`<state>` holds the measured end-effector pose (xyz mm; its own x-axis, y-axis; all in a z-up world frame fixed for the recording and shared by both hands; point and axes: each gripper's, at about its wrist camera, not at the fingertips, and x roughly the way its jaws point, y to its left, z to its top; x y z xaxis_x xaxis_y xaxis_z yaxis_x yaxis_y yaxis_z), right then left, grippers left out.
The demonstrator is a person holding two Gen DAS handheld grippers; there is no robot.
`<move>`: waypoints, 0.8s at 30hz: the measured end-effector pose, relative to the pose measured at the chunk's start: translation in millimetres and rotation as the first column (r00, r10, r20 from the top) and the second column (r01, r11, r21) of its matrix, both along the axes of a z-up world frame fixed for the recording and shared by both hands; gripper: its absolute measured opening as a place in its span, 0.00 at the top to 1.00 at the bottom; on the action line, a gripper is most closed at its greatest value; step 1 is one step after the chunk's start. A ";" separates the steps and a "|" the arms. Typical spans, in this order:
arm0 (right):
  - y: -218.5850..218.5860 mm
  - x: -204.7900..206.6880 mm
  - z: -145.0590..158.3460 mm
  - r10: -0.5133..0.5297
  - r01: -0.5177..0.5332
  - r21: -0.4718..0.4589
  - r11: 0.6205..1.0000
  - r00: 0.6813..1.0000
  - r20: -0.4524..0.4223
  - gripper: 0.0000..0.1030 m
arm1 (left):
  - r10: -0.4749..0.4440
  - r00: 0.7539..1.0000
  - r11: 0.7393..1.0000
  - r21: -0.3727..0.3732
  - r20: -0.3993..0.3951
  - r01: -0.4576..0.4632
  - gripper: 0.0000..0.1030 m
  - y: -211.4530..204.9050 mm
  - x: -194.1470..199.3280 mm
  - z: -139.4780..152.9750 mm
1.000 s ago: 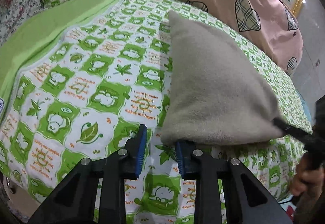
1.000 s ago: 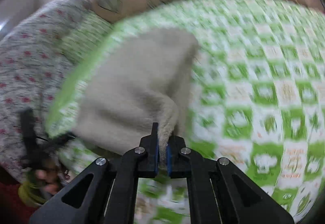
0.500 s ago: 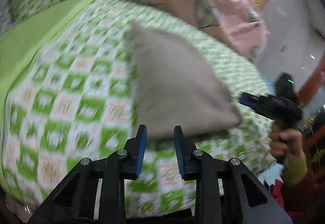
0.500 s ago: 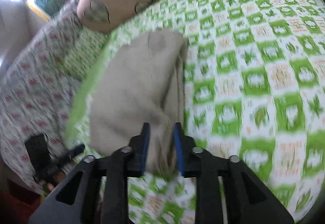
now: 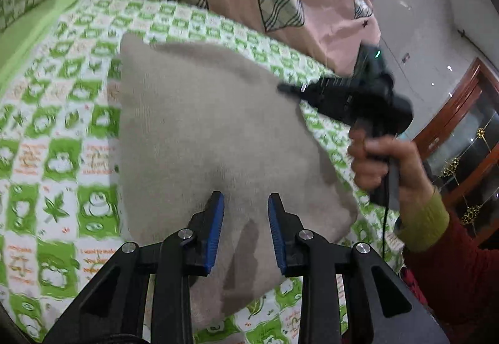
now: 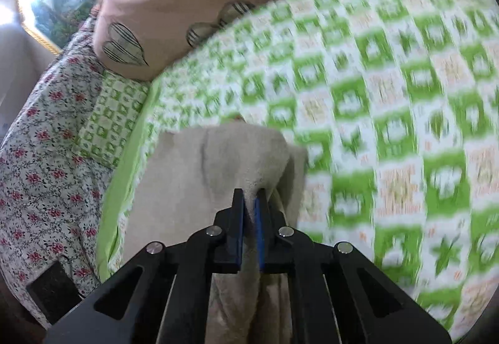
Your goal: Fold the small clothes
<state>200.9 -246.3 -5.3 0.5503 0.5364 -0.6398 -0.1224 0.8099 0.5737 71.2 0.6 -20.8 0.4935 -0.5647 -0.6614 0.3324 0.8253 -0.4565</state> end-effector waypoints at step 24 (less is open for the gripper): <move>36.2 -46.0 23.8 0.074 -0.073 -0.033 0.997 0.996 0.047 0.85 | 0.101 0.991 0.995 -0.028 0.092 -0.099 0.61 25.7 25.9 38.1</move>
<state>154.9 -210.2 18.5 0.5407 0.5567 -0.6307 -0.2094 0.8152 0.5400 97.1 26.3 17.2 0.6072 -0.5240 -0.5973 0.2908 0.8461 -0.4467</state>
